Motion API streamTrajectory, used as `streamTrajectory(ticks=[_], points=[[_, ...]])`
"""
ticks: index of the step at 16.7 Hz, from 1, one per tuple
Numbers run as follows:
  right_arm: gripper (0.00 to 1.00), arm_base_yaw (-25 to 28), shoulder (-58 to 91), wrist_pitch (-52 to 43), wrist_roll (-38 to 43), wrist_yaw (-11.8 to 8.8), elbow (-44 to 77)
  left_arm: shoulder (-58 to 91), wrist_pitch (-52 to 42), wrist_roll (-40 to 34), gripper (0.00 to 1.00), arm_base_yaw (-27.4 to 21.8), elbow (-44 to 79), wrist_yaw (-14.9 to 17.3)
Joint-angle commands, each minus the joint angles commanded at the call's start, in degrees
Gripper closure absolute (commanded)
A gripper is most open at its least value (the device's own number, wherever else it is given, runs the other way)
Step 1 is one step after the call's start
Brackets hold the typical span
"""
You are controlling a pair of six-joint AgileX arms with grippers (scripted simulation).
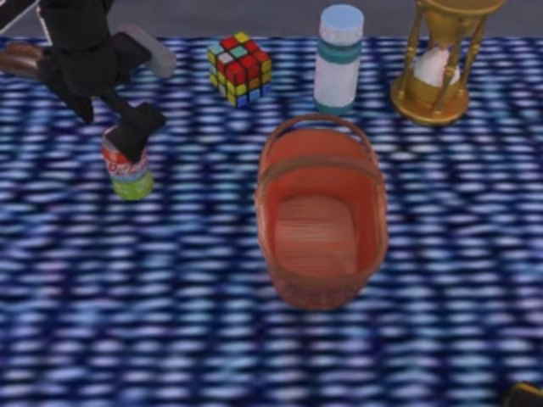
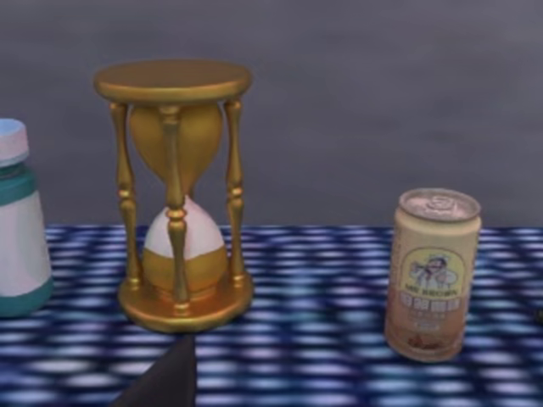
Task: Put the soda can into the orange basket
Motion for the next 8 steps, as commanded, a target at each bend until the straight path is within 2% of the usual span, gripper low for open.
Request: streamTrajectory(ticks=[4, 8], points=[[0.00, 0.00, 0.00, 0.00, 0.00, 0.00, 0.00, 0.00, 1.12, 0.07, 0.00, 0.08, -1.15, 0.00], [0.00, 0.00, 0.00, 0.00, 0.00, 0.00, 0.00, 0.68, 8.51, 0.05, 0.00, 0.06, -7.55, 0.01]])
